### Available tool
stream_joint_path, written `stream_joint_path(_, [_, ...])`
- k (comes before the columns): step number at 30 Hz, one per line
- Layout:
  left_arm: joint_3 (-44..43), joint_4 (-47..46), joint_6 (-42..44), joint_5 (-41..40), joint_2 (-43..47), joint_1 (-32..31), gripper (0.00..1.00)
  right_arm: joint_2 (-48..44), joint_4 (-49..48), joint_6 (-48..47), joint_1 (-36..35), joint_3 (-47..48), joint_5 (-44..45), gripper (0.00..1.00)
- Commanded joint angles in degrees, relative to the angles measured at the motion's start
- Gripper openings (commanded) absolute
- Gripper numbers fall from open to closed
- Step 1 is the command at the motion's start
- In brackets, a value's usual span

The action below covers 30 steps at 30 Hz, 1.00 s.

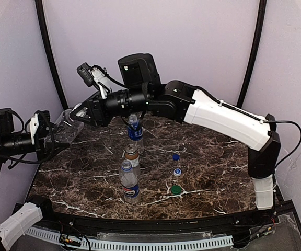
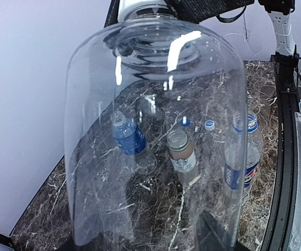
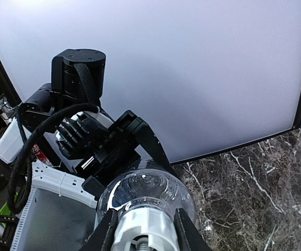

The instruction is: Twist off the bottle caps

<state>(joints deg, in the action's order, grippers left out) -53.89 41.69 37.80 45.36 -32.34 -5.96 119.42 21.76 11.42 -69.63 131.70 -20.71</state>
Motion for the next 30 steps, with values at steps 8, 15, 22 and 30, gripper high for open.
stream_joint_path(8, [3.77, -16.93, 21.64, -21.44, 3.46, -0.05, 0.49, -3.62, -4.30, 10.04, 1.01, -5.08, 8.30, 0.80])
stream_joint_path(15, [8.56, -31.67, 34.27, -26.77, 5.96, -0.06, 0.47, -0.73, -8.50, 15.54, 2.41, -4.46, -0.73, 0.82])
stream_joint_path(22, [11.43, -34.44, 42.24, -25.60, 8.11, -0.13, 0.46, 1.71, -10.49, 18.71, 3.28, -2.57, -3.25, 0.68])
stream_joint_path(30, [12.31, -35.66, 42.87, -25.20, 8.70, -0.34, 0.45, 4.30, -11.39, 20.31, 3.44, -0.08, -5.65, 0.54])
